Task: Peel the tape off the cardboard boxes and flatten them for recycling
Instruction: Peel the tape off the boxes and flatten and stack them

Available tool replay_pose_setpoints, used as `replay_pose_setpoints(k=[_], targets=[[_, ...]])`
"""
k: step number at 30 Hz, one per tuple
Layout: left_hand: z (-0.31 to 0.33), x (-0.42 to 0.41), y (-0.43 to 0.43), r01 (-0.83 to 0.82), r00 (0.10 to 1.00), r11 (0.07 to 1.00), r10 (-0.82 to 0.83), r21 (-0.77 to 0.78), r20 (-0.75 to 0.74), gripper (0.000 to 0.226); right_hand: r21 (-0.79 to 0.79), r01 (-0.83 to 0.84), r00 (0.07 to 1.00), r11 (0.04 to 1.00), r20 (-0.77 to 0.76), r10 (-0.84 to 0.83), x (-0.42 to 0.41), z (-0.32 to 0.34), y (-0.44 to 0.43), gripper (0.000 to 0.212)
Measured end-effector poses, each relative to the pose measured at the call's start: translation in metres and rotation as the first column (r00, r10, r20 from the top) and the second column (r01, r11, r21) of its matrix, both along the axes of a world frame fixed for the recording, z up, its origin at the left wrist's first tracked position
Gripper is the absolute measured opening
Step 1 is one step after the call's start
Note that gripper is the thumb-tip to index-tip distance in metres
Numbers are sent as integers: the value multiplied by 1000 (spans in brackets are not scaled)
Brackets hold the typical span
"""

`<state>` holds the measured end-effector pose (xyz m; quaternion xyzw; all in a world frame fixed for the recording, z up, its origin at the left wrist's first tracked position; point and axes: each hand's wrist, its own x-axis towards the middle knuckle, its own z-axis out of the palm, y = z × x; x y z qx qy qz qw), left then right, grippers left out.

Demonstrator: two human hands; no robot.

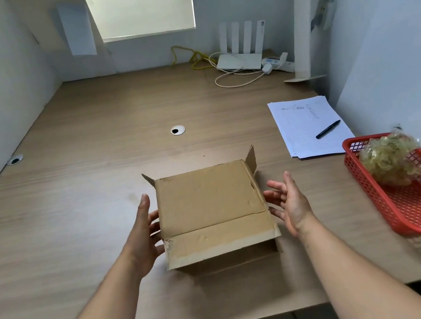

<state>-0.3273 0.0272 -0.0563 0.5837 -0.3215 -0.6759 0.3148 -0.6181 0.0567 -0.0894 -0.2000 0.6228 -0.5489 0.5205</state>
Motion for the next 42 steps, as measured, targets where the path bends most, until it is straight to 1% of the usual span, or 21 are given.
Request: replay_pose_setpoints(k=[3, 5, 8, 9, 12, 14, 16, 17, 19, 21, 25, 28, 29, 30, 31, 32, 33, 36, 38, 40, 42], targets=[[-5, -3, -2, 9, 999, 1000, -9, -17, 40, 78, 1, -51, 992, 999, -119, 51, 6, -7, -1, 41], [-7, -7, -3, 59, 996, 996, -54, -62, 75, 60, 3, -104, 973, 995, -206, 102, 12, -8, -1, 33], [-13, -14, -5, 140, 981, 981, -119, -135, 152, 46, 16, -167, 956, 986, -243, 166, 11, -15, -2, 55], [-17, -15, -5, 150, 977, 976, -122, -155, 175, 48, 16, -178, 956, 984, -236, 176, 10, -16, -3, 52], [-29, -15, -3, 155, 966, 968, -108, -195, 234, 74, 29, -207, 945, 978, -255, 207, 10, -14, -4, 48], [-34, -13, -3, 119, 974, 972, -75, -201, 213, 76, 35, -236, 927, 971, -293, 235, 12, -15, -5, 48], [-36, -7, -4, 46, 984, 980, -11, -195, 176, 68, 64, -260, 887, 964, -379, 264, 19, -21, -7, 50], [-37, -3, -4, 6, 985, 981, 28, -194, 172, 63, 123, -285, 831, 951, -462, 309, 23, -25, -8, 52], [-40, 7, -4, -54, 977, 980, 91, -191, 192, 59, 305, -336, 620, 891, -641, 453, 33, -33, -6, 57], [-45, 17, -3, -88, 973, 981, 122, -173, 196, 60, 446, -331, 420, 831, -719, 554, 44, -40, -1, 59], [-56, 26, -4, -117, 972, 984, 142, -137, 186, 62, 583, -301, 196, 755, -737, 647, 58, -52, 5, 60], [-64, 26, -7, -83, 952, 985, 123, -149, 281, 66, 657, -265, 70, 705, -716, 694, 64, -58, 5, 60], [-68, 26, -7, -37, 916, 985, 101, -169, 389, 70, 678, -257, 41, 689, -704, 709, 65, -59, 4, 60], [-72, 26, -7, 55, 833, 982, 55, -182, 550, 75, 699, -251, 17, 670, -689, 725, 65, -59, 4, 60], [-74, 24, -5, 189, 697, 966, -6, -175, 717, 79, 715, -244, -1, 656, -676, 737, 66, -60, 3, 61], [-75, 20, -1, 315, 550, 936, -45, -157, 834, 82, 723, -239, -11, 648, -669, 743, 66, -60, 3, 61], [-76, 14, 4, 418, 439, 899, -76, -129, 895, 84, 727, -238, -16, 644, -666, 746, 67, -59, 3, 61], [-81, -6, 17, 646, 183, 763, -203, 38, 962, 88, 733, -235, -21, 638, -660, 751, 69, -58, 3, 61], [-89, -13, 22, 689, 53, 708, -263, 155, 963, 90, 735, -218, -33, 642, -663, 748, 71, -55, 1, 61], [-97, -16, 24, 680, 0, 705, -273, 200, 962, 92, 701, -227, -84, 676, -706, 703, 80, -53, -2, 62], [-103, -16, 26, 679, -25, 703, -266, 212, 964, 96, 636, -321, -141, 702, -765, 628, 96, -54, -10, 64]])
